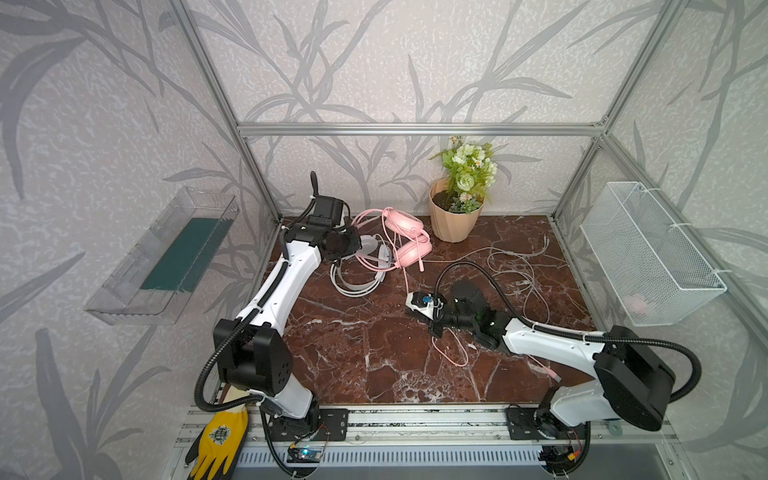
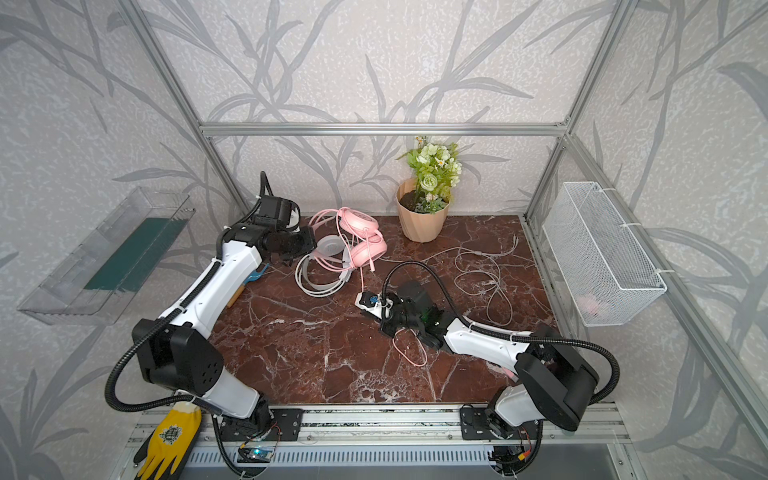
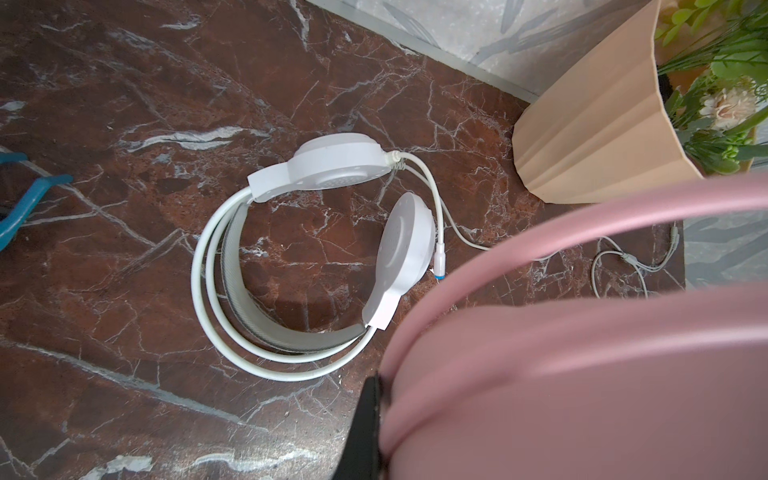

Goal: Wrap the headphones

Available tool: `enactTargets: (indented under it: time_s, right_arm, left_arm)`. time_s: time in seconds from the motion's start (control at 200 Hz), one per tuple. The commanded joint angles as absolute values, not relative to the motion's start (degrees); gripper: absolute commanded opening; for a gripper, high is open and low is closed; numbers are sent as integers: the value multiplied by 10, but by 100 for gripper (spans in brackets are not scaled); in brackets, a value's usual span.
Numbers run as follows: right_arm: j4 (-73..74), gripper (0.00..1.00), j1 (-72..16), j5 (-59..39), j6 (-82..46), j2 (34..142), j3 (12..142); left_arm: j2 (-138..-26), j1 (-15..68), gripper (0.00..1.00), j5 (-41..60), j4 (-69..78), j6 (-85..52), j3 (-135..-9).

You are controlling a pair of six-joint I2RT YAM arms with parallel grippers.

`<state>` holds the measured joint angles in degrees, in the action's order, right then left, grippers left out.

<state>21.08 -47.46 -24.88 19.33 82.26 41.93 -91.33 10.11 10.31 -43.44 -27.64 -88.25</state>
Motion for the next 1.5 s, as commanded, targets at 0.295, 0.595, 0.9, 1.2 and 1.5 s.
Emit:
enactTargets:
  time_s: [0.295,0.595,0.9,1.2,1.5]
  right_arm:
    - [311,4,-484,-366,124,898,457]
    - [378,8,-484,-396,90,947,471]
    - [402,17,-490,-408,78,967,476]
    - [461,19,-493,-421,56,1012,486]
    - [547,25,-494,-437,0,1066,512]
  left_arm:
    - [-929,110,0,62,-416,-330,-970]
    - [-945,113,0,46,-424,-332,-998]
    - [-959,113,0,38,-434,-331,-1021]
    - [-961,113,0,41,-435,-330,-1026]
    - [-961,114,0,38,-436,-329,-1026]
